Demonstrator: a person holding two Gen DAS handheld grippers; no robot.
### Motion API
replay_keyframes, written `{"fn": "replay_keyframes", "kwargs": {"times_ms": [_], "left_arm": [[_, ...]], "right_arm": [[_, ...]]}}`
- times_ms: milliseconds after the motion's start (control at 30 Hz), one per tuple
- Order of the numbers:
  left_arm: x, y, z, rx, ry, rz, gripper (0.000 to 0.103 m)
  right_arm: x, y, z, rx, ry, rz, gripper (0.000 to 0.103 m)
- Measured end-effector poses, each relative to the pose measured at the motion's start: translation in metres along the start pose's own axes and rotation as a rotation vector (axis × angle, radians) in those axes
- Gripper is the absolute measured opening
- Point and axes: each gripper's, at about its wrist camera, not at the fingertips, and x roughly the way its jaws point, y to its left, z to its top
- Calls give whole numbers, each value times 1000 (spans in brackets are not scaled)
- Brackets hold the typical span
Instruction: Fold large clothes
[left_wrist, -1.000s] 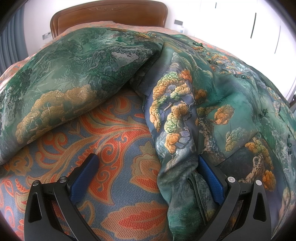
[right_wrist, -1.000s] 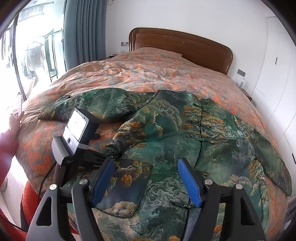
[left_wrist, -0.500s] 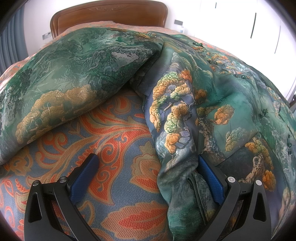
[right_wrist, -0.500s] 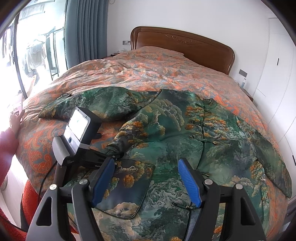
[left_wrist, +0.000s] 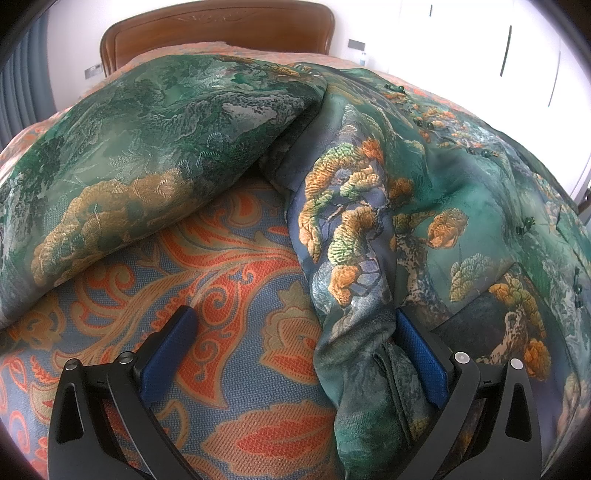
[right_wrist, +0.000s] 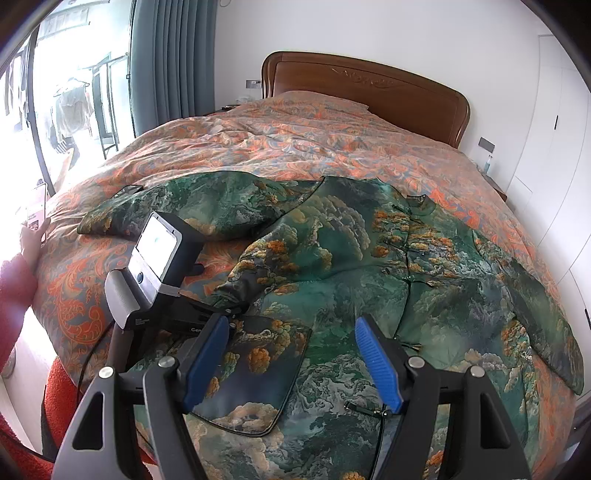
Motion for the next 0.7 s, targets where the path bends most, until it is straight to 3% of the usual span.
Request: {"fn": "replay_keyframes", "kwargs": {"times_ms": [700], "left_arm": [[0, 0, 0, 0, 0, 0, 103]], "right_arm": [[2, 3, -1, -4, 1, 3, 73]]}}
